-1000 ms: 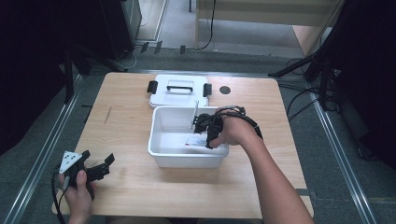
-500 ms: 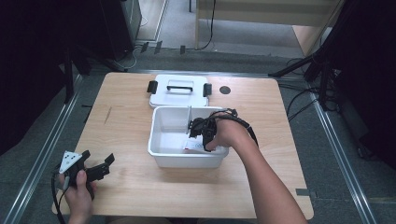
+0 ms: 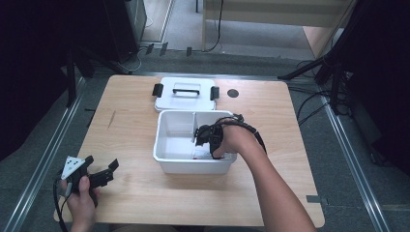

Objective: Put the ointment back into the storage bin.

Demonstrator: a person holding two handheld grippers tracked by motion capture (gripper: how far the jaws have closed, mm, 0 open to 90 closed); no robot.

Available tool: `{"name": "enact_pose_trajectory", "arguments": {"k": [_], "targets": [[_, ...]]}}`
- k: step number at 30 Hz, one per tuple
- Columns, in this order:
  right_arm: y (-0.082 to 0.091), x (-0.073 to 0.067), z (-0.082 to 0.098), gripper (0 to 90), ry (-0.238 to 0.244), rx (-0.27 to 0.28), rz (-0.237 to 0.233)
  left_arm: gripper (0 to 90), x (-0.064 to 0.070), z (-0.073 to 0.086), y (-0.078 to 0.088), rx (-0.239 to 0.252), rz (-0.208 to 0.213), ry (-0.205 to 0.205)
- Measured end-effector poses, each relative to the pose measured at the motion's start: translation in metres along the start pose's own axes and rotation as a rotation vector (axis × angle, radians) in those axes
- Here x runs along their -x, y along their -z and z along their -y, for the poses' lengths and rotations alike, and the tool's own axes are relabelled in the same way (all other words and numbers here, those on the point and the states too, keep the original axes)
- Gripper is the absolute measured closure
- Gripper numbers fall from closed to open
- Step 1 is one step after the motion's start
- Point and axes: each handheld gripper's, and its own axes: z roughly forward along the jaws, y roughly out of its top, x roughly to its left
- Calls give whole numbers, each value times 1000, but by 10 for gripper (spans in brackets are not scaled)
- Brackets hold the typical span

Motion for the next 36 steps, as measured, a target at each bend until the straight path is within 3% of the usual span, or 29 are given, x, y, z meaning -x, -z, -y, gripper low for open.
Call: {"name": "enact_pose_trajectory", "arguments": {"k": [3,5,18,22,25,27,30,31,36], "targets": [[-2,1,0,721,-8,-5,-2,15,0,0,0,1,-1,1],[-3,2,0,720,-30,-6,-11,93,1,0,0,2,-17,0],[-4,-1,1,695,-27,-32,-39,93,1,0,0,6,-27,3],[-4,-2,1,655,-18,-34,-31,93,1,0,0,5,-26,0],[-2,-1,1,556,-32,-20,-8,93,1,0,0,5,-27,0],[0,0,2,541,-36,-9,1,94,1,0,0,6,-27,1],[2,0,2,566,-41,10,-1,94,1,0,0,5,-27,1],[6,1,4,635,-48,31,0,94,1,0,0,5,-27,1],[16,5,9,675,-82,73,6,93,1,0,0,5,-26,-1]]}}
